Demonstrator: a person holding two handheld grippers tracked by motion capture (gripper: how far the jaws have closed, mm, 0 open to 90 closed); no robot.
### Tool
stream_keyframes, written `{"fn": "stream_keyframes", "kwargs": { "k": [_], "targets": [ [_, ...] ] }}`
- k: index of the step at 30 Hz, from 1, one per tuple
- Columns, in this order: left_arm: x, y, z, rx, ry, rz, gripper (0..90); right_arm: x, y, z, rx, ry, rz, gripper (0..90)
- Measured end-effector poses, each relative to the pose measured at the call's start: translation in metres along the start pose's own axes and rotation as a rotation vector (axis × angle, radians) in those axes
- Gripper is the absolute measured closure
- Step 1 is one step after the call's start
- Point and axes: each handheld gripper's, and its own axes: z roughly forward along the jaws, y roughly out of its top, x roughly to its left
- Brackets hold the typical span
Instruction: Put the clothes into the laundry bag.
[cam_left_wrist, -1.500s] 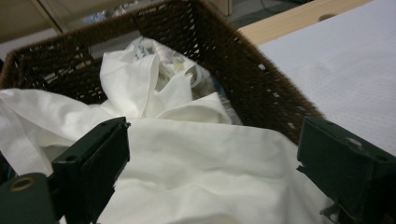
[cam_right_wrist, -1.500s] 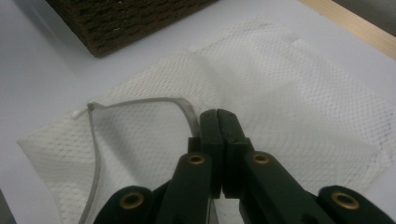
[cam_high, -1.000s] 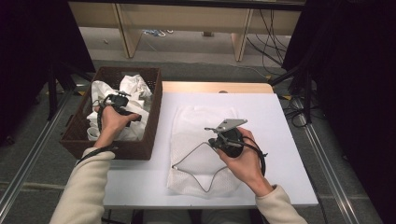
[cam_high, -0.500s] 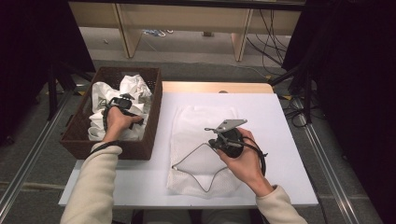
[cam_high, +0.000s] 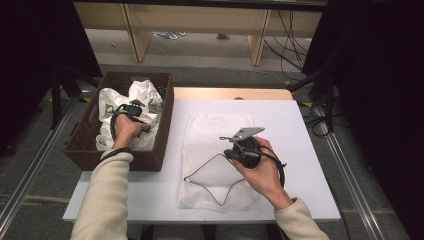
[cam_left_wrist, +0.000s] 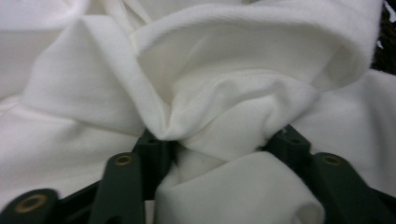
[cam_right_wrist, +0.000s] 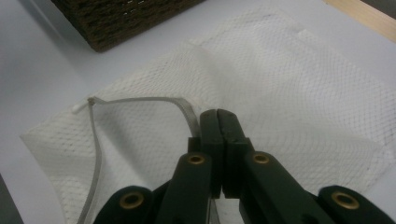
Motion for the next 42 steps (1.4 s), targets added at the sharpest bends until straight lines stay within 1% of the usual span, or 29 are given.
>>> {"fn": "stream_keyframes", "kwargs": {
  "k": [1,4,6,7,9,10,11,12,14,15,16,17,19,20,21,22,23,24,25,26,27,28,31,32,34,35,37,38,42],
  "targets": [
    [-0.001,0.0,0.0,-0.006,0.002,-0.004,56.7,0.0,0.0,0.0,0.0,0.0,0.001,90.0],
    [-0.003,0.002,-0.001,0.008,0.006,0.012,64.0,0.0,0.0,0.0,0.002,0.002,0.005,90.0],
    [-0.003,0.003,-0.003,0.018,0.009,0.025,67.6,0.0,0.0,0.001,-0.014,-0.006,0.006,90.0],
    [-0.002,0.003,-0.004,0.001,0.006,0.03,68.4,0.0,0.0,0.001,-0.013,-0.004,0.006,90.0],
    [0.0,0.002,-0.007,-0.015,-0.006,0.013,70.2,0.0,-0.001,0.001,-0.011,-0.002,0.01,90.0],
    [0.004,0.003,-0.011,-0.043,-0.013,0.03,70.6,0.0,-0.001,0.001,-0.01,-0.001,0.01,90.0],
    [0.007,0.004,-0.017,-0.04,-0.026,0.027,71.1,0.0,-0.001,0.001,-0.013,-0.005,0.019,90.0],
    [0.01,0.004,-0.021,-0.077,-0.042,0.01,71.4,-0.001,0.0,-0.001,0.004,0.0,0.018,90.0],
    [0.014,0.004,-0.032,-0.159,-0.066,-0.009,71.6,0.0,0.0,-0.001,0.002,0.0,0.025,90.0],
    [0.015,0.004,-0.038,-0.191,-0.064,0.0,71.7,0.0,0.0,0.0,-0.014,-0.005,0.021,90.0],
    [0.016,0.004,-0.043,-0.227,-0.076,0.001,71.7,0.001,0.0,-0.003,0.004,-0.005,0.043,90.0],
    [0.017,0.003,-0.048,-0.251,-0.087,-0.007,71.7,0.001,0.0,-0.003,0.004,-0.005,0.043,90.0],
    [0.02,0.002,-0.059,-0.312,-0.092,0.015,71.8,-0.001,0.0,-0.002,-0.014,0.004,0.008,90.0],
    [0.021,0.001,-0.064,-0.352,-0.095,0.008,71.7,-0.002,0.001,-0.001,-0.032,0.003,-0.011,90.0],
    [0.022,0.0,-0.07,-0.412,-0.1,-0.009,71.8,-0.002,0.0,-0.001,-0.034,0.0,-0.004,90.0],
    [0.02,-0.001,-0.074,-0.472,-0.105,-0.042,71.8,-0.001,0.0,-0.002,-0.034,-0.007,0.006,90.0],
    [0.022,-0.002,-0.078,-0.511,-0.108,-0.047,71.8,-0.003,0.001,-0.003,-0.02,0.01,-0.002,90.0],
    [0.023,-0.002,-0.082,-0.539,-0.11,-0.045,71.7,0.0,0.0,-0.005,-0.009,0.0,0.037,90.0],
    [0.024,-0.003,-0.087,-0.577,-0.114,-0.054,71.7,0.0,0.0,-0.005,-0.009,0.0,0.037,90.0],
    [0.025,-0.004,-0.091,-0.613,-0.116,-0.065,71.7,-0.003,0.001,-0.002,-0.027,0.009,0.002,90.0],
    [0.026,-0.005,-0.095,-0.64,-0.116,-0.075,71.7,-0.003,0.001,-0.002,-0.027,0.009,0.002,90.0],
    [0.028,-0.005,-0.1,-0.675,-0.121,-0.079,71.7,-0.002,0.0,-0.003,-0.018,0.006,0.034,90.0],
    [0.029,-0.006,-0.114,-0.738,-0.132,-0.089,71.7,-0.003,0.0,-0.003,-0.023,0.003,0.017,90.0],
    [0.028,-0.006,-0.12,-0.759,-0.13,-0.085,71.7,-0.002,0.0,-0.003,-0.03,-0.01,0.04,90.0],
    [0.028,-0.006,-0.133,-0.812,-0.12,-0.072,71.7,-0.001,0.0,-0.004,-0.023,-0.015,0.045,90.0],
    [0.027,-0.005,-0.14,-0.831,-0.113,-0.061,71.8,-0.003,0.0,-0.003,-0.03,-0.014,0.024,90.0],
    [0.025,-0.005,-0.152,-0.863,-0.091,-0.032,71.8,-0.002,0.0,-0.004,-0.03,-0.014,0.026,90.0],
    [0.023,-0.006,-0.158,-0.872,-0.087,-0.037,71.8,-0.005,0.001,-0.004,-0.028,0.005,-0.009,90.0],
    [0.018,-0.007,-0.178,-0.931,-0.1,-0.03,71.8,-0.006,0.001,-0.004,-0.034,0.003,-0.03,90.0]
  ]
}}
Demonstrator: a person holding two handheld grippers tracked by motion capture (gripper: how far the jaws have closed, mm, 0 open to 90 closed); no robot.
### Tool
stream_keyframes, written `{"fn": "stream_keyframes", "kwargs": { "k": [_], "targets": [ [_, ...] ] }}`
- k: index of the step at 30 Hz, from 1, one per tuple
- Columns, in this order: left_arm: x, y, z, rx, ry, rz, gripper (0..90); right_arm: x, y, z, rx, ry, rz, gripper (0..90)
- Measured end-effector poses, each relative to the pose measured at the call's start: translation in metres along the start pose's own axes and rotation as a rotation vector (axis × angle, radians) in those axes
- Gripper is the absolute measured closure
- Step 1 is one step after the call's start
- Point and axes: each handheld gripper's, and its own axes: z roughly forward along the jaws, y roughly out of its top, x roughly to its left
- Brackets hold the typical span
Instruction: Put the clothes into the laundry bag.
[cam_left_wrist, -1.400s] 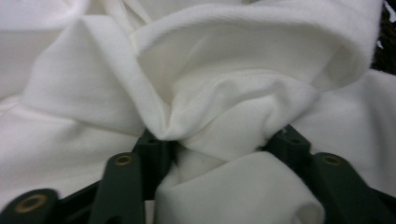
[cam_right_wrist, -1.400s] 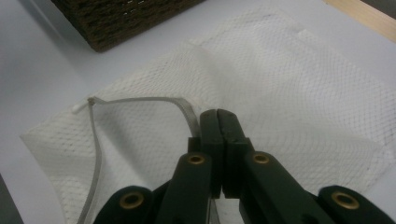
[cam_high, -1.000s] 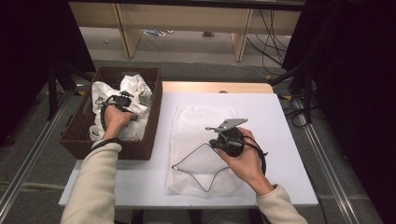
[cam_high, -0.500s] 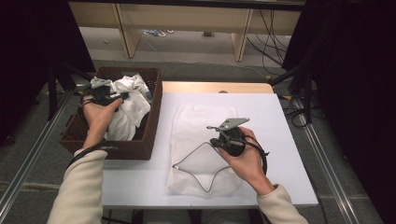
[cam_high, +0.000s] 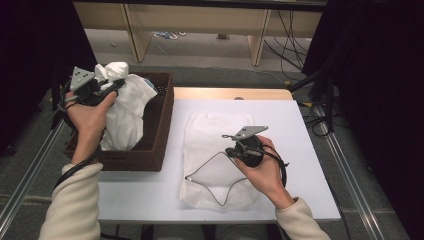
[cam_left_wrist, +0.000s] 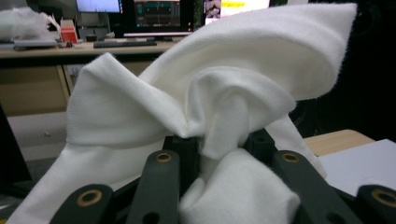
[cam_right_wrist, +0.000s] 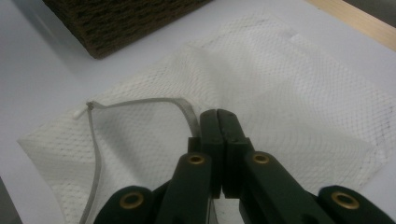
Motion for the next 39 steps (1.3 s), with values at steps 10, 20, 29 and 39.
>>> {"fn": "stream_keyframes", "kwargs": {
  "k": [10,20,29,39],
  "targets": [
    [-0.007,0.031,-0.03,-0.128,-0.059,-0.014,71.8,0.001,0.0,-0.001,-0.003,-0.015,0.023,90.0],
    [-0.009,0.073,-0.056,-0.283,-0.058,0.019,71.9,0.005,0.0,-0.002,0.006,-0.02,0.093,90.0],
    [-0.028,0.099,-0.083,-0.39,-0.117,0.024,71.9,0.004,0.0,-0.004,0.016,-0.014,0.081,90.0],
    [-0.076,0.112,-0.134,-0.465,-0.33,0.001,71.9,0.0,0.0,-0.003,-0.002,-0.02,0.037,90.0]
  ]
}}
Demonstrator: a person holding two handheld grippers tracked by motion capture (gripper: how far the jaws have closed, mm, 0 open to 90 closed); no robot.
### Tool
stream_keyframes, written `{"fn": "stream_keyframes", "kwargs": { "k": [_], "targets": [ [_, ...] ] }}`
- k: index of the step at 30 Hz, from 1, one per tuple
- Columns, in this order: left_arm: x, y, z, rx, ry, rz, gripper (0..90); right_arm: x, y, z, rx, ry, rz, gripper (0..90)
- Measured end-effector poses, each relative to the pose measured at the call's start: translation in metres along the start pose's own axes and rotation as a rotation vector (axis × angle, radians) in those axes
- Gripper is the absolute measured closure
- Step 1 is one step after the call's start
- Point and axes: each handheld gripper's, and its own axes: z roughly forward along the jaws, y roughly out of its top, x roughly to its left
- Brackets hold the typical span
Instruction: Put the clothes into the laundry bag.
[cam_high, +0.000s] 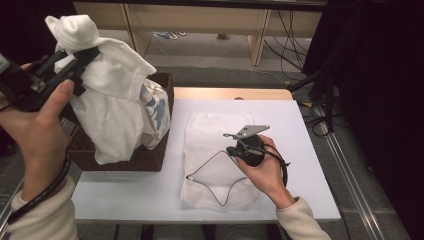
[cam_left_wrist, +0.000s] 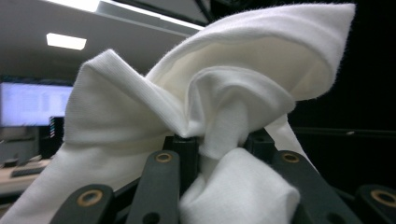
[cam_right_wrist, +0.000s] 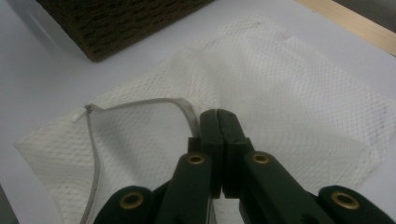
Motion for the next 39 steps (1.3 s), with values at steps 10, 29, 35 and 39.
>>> {"fn": "stream_keyframes", "kwargs": {
  "k": [10,29,35,39],
  "targets": [
    [-0.055,0.014,-0.013,-0.013,-0.281,-0.068,71.8,0.003,0.0,-0.003,0.019,0.014,0.067,90.0],
    [-0.133,-0.192,0.016,0.712,-0.515,-0.113,71.3,-0.004,0.0,-0.009,-0.029,0.004,0.049,90.0],
    [-0.14,-0.223,0.03,0.796,-0.526,-0.14,71.1,-0.005,0.0,-0.011,-0.023,0.005,0.083,90.0],
    [-0.144,-0.239,0.041,0.85,-0.517,-0.122,70.8,-0.006,0.0,-0.013,-0.041,0.005,0.053,90.0]
  ]
}}
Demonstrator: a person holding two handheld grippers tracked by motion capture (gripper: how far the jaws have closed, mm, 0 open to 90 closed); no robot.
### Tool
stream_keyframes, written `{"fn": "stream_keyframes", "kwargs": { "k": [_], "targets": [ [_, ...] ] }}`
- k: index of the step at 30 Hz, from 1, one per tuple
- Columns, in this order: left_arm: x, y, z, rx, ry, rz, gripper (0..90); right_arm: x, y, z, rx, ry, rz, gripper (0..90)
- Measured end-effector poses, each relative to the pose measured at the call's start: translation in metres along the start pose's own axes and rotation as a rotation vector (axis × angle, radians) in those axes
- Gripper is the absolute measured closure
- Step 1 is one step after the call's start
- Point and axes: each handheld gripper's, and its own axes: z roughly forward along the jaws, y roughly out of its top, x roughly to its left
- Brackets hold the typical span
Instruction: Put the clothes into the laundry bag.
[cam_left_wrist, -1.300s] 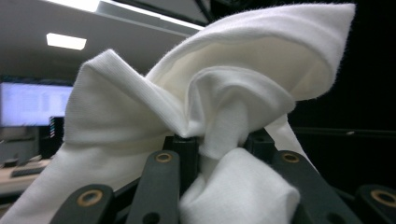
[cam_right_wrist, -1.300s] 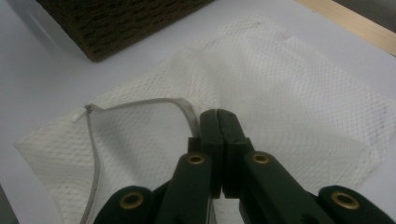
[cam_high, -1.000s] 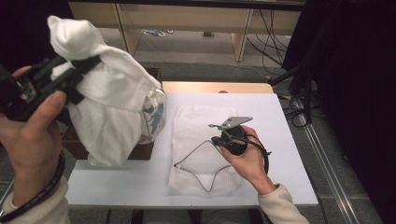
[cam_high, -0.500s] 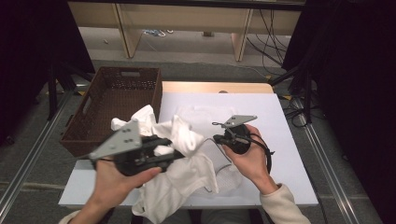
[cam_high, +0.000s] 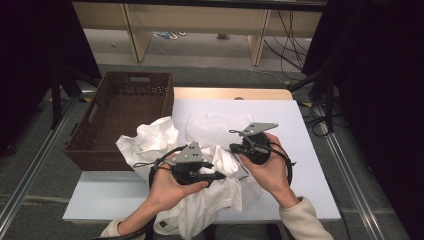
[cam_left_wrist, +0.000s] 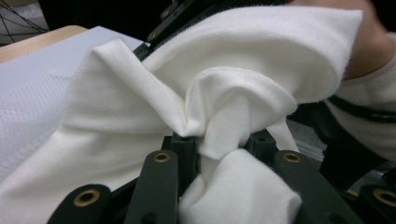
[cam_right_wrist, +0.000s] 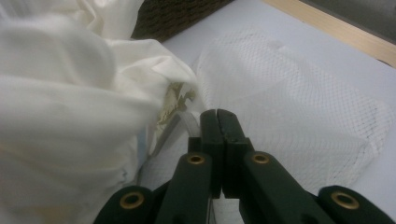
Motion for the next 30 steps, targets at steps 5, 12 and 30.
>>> {"fn": "stream_keyframes", "kwargs": {
  "k": [5,12,30],
  "targets": [
    [0.003,-0.005,0.017,0.036,0.001,0.006,70.7,0.0,0.0,-0.002,0.005,0.002,0.024,90.0],
    [-0.013,-0.002,0.017,0.067,-0.091,0.029,70.5,0.001,0.0,-0.002,-0.008,-0.003,0.035,90.0],
    [0.017,-0.01,0.057,0.243,0.065,-0.008,69.6,0.005,0.0,-0.001,0.011,0.021,0.048,90.0]
  ]
}}
